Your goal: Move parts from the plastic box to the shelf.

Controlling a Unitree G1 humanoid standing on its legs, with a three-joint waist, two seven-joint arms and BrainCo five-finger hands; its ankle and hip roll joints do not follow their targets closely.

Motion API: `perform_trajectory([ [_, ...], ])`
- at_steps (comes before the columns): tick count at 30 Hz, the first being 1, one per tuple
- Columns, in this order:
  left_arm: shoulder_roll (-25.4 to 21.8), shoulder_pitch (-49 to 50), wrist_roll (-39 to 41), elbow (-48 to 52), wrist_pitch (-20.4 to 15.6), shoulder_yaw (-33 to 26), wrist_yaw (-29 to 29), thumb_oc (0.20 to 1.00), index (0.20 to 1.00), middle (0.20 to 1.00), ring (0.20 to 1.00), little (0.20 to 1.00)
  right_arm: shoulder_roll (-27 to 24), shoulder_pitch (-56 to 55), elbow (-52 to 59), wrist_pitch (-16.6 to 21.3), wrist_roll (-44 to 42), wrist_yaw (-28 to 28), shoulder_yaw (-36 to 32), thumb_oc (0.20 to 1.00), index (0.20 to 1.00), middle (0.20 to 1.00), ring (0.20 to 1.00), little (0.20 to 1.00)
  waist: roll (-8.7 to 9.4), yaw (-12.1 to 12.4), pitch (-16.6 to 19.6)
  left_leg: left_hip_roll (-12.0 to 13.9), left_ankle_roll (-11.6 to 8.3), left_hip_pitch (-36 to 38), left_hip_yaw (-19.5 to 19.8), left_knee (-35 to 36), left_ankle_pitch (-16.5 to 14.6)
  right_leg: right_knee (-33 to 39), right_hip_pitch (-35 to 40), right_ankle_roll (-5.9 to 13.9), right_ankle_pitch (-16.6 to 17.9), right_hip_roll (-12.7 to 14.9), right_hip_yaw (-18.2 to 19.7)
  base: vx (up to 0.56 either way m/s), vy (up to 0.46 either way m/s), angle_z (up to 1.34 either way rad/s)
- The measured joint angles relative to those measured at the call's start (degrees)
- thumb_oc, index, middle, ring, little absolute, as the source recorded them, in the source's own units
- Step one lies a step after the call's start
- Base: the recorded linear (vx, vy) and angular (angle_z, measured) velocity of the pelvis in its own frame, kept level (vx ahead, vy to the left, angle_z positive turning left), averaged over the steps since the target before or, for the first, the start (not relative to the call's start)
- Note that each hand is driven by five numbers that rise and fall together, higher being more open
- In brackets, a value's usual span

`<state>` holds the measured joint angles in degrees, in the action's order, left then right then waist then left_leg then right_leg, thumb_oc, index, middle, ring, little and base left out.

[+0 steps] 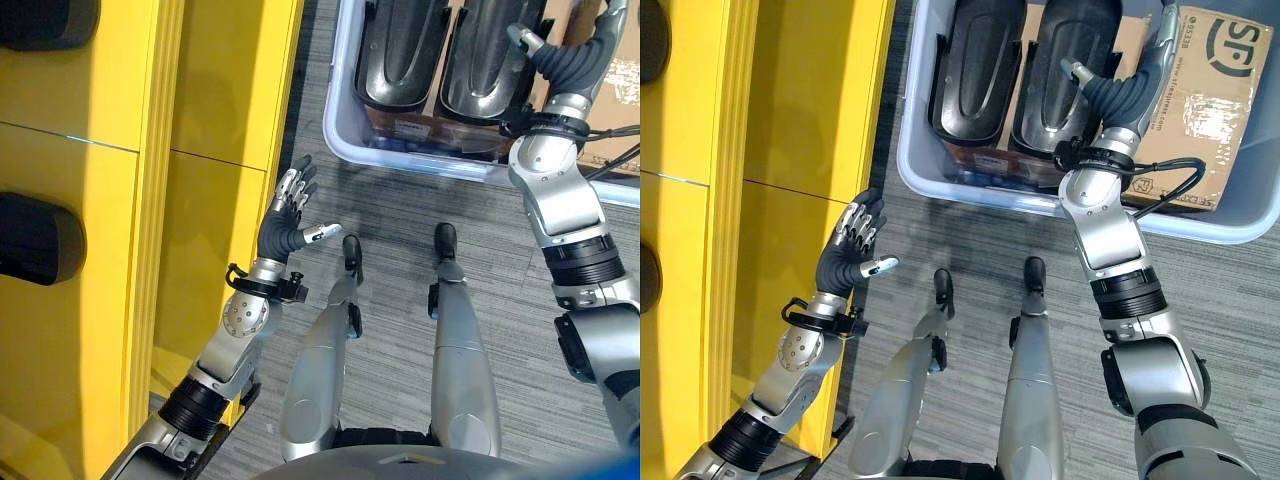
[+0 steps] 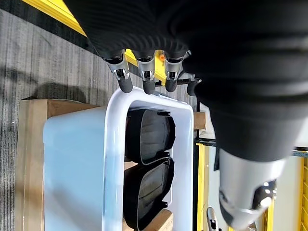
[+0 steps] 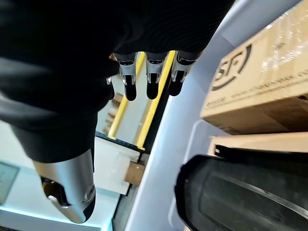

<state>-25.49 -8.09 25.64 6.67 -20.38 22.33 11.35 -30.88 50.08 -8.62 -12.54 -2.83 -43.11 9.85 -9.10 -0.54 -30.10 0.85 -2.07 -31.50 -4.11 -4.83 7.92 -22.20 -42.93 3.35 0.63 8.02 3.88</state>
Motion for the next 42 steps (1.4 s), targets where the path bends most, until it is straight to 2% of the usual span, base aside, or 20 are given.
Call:
perform_trajectory([
  [4, -0.34, 0.06, 0.0, -0.15, 0.0, -0.09, -0.03, 1.0, 1.0, 1.0, 1.0, 1.0, -1.36, 0.11, -1.63, -1.15, 4.9, 0.29, 2.14, 1.0, 1.0, 1.0, 1.0, 1.0, 0.0, 0.2, 0.0, -0.16, -0.05, -0.68, 0.13, -0.3, -0.06, -0.71, -0.57, -0.08, -0.44, 0.22, -0.27, 0.04, 0.006, 0.05],
  [8, -0.33, 0.17, 0.1, -0.16, 0.0, -0.22, -0.2, 1.0, 1.0, 1.0, 1.0, 1.0, -1.19, -0.16, -2.61, -4.19, 3.55, -1.82, 2.36, 1.0, 1.0, 1.0, 1.0, 1.0, 0.0, 0.12, 0.0, -0.2, -0.05, -0.69, 0.1, -0.32, -0.05, -0.9, -0.73, -0.13, -0.48, 0.27, -0.24, 0.0, 0.01, 0.0],
  [13, -0.34, 0.06, 0.14, -0.14, 0.0, -0.34, 0.28, 1.0, 1.0, 1.0, 1.0, 1.0, -1.12, -0.32, -8.17, -4.23, -2.73, -4.13, 0.53, 1.0, 1.0, 1.0, 1.0, 1.0, -0.01, -0.1, 0.01, -0.47, -0.04, -1.52, 0.02, -0.46, -0.04, -1.9, -2.24, -0.12, -0.7, 0.32, 0.11, 0.01, 0.025, -0.03],
  [20, -0.33, 0.03, 0.34, -0.16, 0.0, -0.28, 0.54, 1.0, 1.0, 1.0, 1.0, 1.0, -0.91, -0.37, -9.27, -2.65, -4.05, -5.56, -0.29, 1.0, 1.0, 1.0, 1.0, 1.0, -0.02, -0.24, 0.01, -0.44, -0.09, -1.71, 0.04, -0.44, -0.02, -2.75, -2.84, -0.27, -1.16, 0.29, 0.12, 0.0, 0.0, 0.0],
  [31, -0.33, 0.01, 0.18, -0.18, -0.01, -0.37, 1.56, 1.0, 1.0, 1.0, 1.0, 1.0, -0.58, -0.15, -9.27, -2.81, -4.78, -4.05, 0.0, 1.0, 1.0, 1.0, 1.0, 1.0, -0.06, 0.19, 0.04, -0.69, -0.18, -3.63, 0.16, -1.54, 0.01, -3.92, -4.61, -0.46, -1.46, 0.38, 0.11, 0.0, -0.003, 0.01],
  [35, -0.33, 0.01, 0.3, -0.19, -0.01, -0.35, 1.51, 1.0, 1.0, 1.0, 1.0, 1.0, -0.67, -0.06, -9.27, -4.29, -3.51, -1.31, 0.57, 1.0, 1.0, 1.0, 1.0, 1.0, -0.06, 0.13, 0.04, -0.7, -0.3, -3.73, 0.32, -1.99, -0.15, -4.25, -4.61, -0.6, -1.73, 0.4, 0.12, 0.0, 0.0, 0.0],
  [40, -0.33, 0.02, 0.66, -0.18, -0.02, -0.37, 0.24, 1.0, 1.0, 1.0, 1.0, 1.0, -0.55, -0.01, -9.47, -4.98, -5.17, 0.15, 2.35, 1.0, 1.0, 1.0, 1.0, 1.0, -0.07, 0.23, 0.05, -0.43, -0.42, -5.44, 0.74, -3.17, -0.3, -4.67, -5.77, -0.44, -1.86, 0.38, -0.01, 0.01, -0.048, 0.02],
  [42, -0.36, -0.11, 0.65, -0.2, 0.01, -0.56, 0.13, 1.0, 1.0, 1.0, 1.0, 1.0, 0.0, 1.01, -12.95, -4.83, -8.03, 0.2, 2.19, 1.0, 1.0, 1.0, 1.0, 1.0, -0.07, 0.35, 0.05, -0.32, -0.77, -5.82, 1.54, -4.04, -0.66, -4.9, -5.6, -0.45, -1.86, 0.32, -0.52, 0.01, -0.061, 0.05],
])
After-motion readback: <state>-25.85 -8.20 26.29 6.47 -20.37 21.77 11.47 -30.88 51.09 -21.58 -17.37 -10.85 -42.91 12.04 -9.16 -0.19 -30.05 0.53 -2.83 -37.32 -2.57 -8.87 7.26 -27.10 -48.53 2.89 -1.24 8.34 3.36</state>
